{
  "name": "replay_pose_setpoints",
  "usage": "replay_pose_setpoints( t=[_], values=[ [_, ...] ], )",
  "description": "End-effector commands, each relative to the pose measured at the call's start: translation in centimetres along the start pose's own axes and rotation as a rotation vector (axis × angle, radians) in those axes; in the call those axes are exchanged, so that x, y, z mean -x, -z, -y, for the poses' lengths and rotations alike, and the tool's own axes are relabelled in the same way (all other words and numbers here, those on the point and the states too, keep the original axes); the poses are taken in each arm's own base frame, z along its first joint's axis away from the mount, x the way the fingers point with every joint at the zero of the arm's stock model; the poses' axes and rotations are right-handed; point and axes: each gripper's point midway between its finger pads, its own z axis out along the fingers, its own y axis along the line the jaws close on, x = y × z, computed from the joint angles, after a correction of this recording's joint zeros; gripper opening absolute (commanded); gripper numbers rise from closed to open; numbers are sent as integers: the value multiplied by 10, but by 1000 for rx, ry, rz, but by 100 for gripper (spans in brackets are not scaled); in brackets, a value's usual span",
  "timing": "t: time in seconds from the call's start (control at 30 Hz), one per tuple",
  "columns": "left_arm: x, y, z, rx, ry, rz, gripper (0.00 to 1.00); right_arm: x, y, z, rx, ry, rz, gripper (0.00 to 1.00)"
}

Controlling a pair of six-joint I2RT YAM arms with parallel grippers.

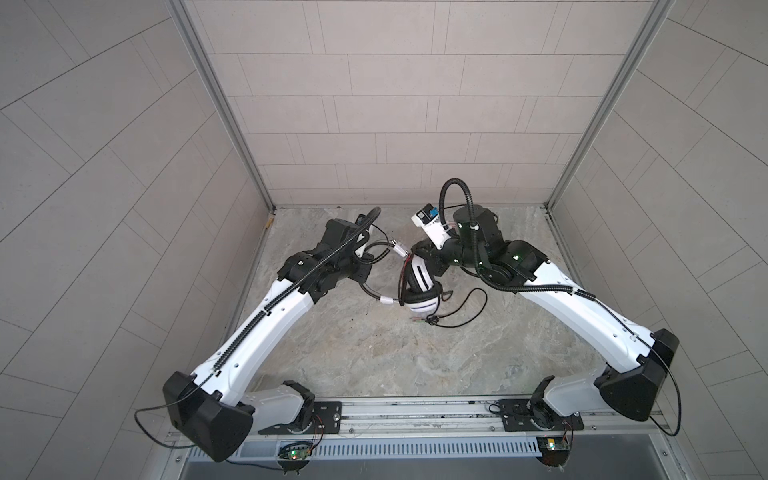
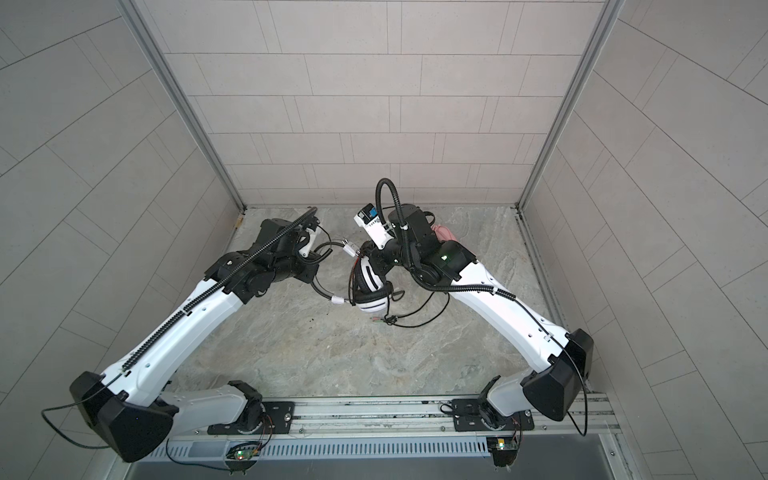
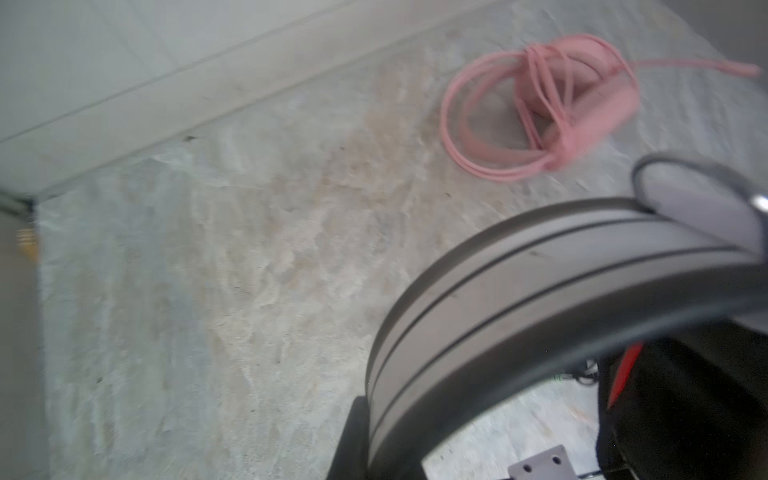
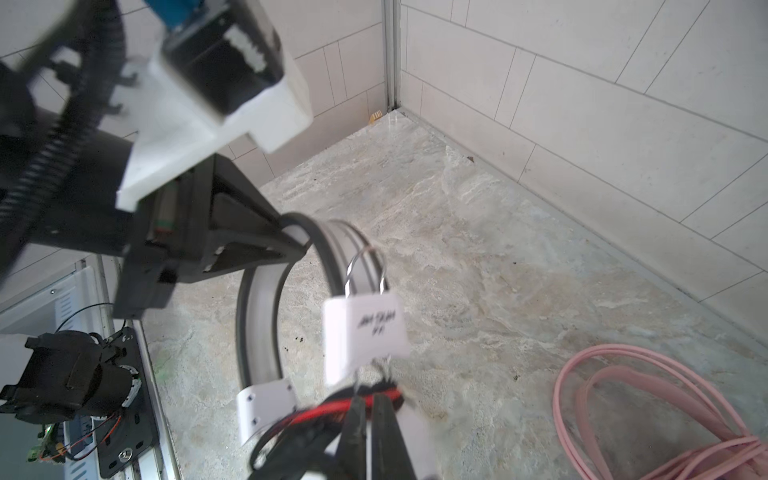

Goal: Wrap the headphones

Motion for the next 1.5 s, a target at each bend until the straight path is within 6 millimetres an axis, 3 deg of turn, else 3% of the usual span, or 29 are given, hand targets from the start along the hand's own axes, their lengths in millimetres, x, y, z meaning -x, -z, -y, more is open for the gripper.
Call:
replay_pose_setpoints(
  t=[0.0,0.1,0.33,0.57,0.73,1.0,1.17,1.47],
  values=[
    [-20,30,60,-346,-122,-70,0,0,-3,12,2,-8,21,4],
    [-23,45,70,-410,-130,-78,0,-18,-13,23,7,-55,-9,4],
    [8,74,72,-407,-106,115,0,-50,-20,33,-5,-103,-53,4],
    [52,91,69,-396,-70,321,0,-60,-11,37,-9,-164,-26,5],
    [83,109,92,-624,25,364,0,-64,-6,36,-5,-196,-14,7],
    [96,130,98,-727,138,395,0,-63,-16,26,105,-263,36,11],
    [101,150,105,-793,167,392,0,-66,-34,23,159,-306,48,16],
    [135,170,75,-758,286,513,0,-73,-47,19,214,-356,52,20]
  ],
)
